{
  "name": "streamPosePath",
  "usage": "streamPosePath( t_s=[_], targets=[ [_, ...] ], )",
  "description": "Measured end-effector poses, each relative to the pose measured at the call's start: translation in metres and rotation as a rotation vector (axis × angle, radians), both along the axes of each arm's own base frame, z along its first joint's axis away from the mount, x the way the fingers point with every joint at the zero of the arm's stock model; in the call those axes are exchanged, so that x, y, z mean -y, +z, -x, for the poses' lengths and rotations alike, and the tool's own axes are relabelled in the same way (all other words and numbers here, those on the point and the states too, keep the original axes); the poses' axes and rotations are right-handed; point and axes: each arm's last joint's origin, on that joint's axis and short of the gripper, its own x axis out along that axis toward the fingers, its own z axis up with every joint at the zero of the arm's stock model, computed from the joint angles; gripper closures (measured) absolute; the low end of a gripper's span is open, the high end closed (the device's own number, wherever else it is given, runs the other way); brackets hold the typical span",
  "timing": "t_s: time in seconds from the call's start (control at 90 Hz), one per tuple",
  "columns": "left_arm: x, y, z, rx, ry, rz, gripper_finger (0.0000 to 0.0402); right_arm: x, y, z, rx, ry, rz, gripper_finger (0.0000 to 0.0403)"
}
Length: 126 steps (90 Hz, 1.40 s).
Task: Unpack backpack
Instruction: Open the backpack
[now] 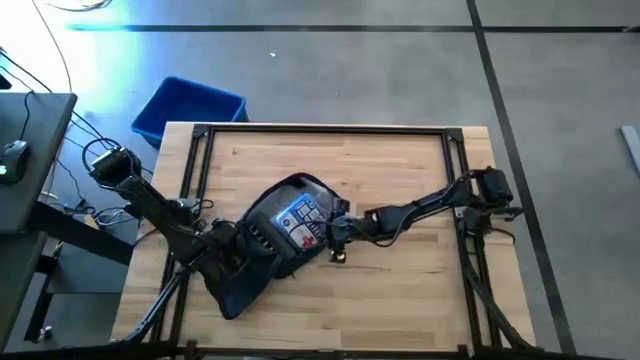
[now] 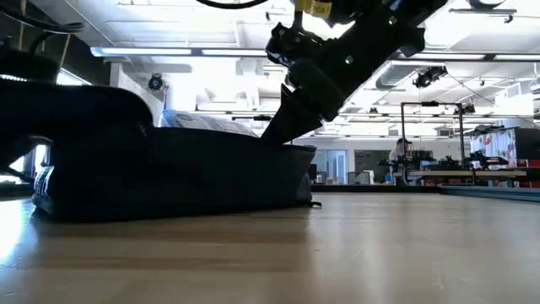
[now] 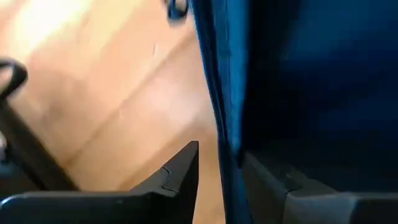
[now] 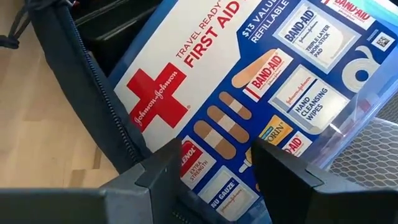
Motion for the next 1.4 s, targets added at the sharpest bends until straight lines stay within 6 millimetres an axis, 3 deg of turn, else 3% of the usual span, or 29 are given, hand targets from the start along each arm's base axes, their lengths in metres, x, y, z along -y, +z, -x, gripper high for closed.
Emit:
streamPosePath(
  t_s=[0.156,0.322,0.489,0.633,0.733,0.822,1.011,1.067,1.122,1.278,1.4],
  targets=[
    [0.011,0.025,-0.005,0.047,-0.002,-0.008,0.0323,0.0,-0.001,0.001,-0.009,-0.003,0.0,0.0224],
    [0.023,0.05,-0.025,0.345,-0.113,-0.107,0.0336,0.001,-0.005,0.006,-0.079,-0.017,0.001,0.0224],
    [0.014,0.045,-0.053,0.443,-0.202,-0.143,0.0353,0.0,-0.008,0.011,-0.131,-0.054,-0.002,0.0224],
    [-0.003,0.029,-0.06,0.393,-0.204,-0.173,0.0362,-0.002,-0.011,0.016,-0.173,-0.12,-0.05,0.0224],
    [-0.009,0.02,-0.056,0.342,-0.193,-0.162,0.0366,-0.01,-0.015,0.023,-0.226,-0.149,-0.052,0.0224],
    [-0.002,0.017,-0.052,0.29,-0.224,-0.056,0.0367,-0.018,-0.018,0.028,-0.242,-0.163,-0.007,0.0224],
    [0.042,0.017,-0.027,0.161,-0.337,0.375,0.0367,-0.023,-0.017,0.03,-0.21,-0.198,0.054,0.0224],
    [0.059,0.019,-0.014,0.053,-0.407,0.571,0.0367,-0.022,-0.017,0.03,-0.214,-0.207,0.055,0.0224],
    [0.07,0.025,-0.002,-0.022,-0.431,0.645,0.0367,-0.019,-0.018,0.029,-0.209,-0.232,0.049,0.0224],
    [0.075,0.049,0.018,-0.146,-0.286,0.557,0.0367,-0.009,-0.019,0.03,-0.206,-0.313,0.067,0.0224],
    [0.076,0.076,0.026,-0.095,-0.305,0.417,0.0367,-0.003,-0.017,0.028,-0.176,-0.361,0.11,0.0224]
  ],
)
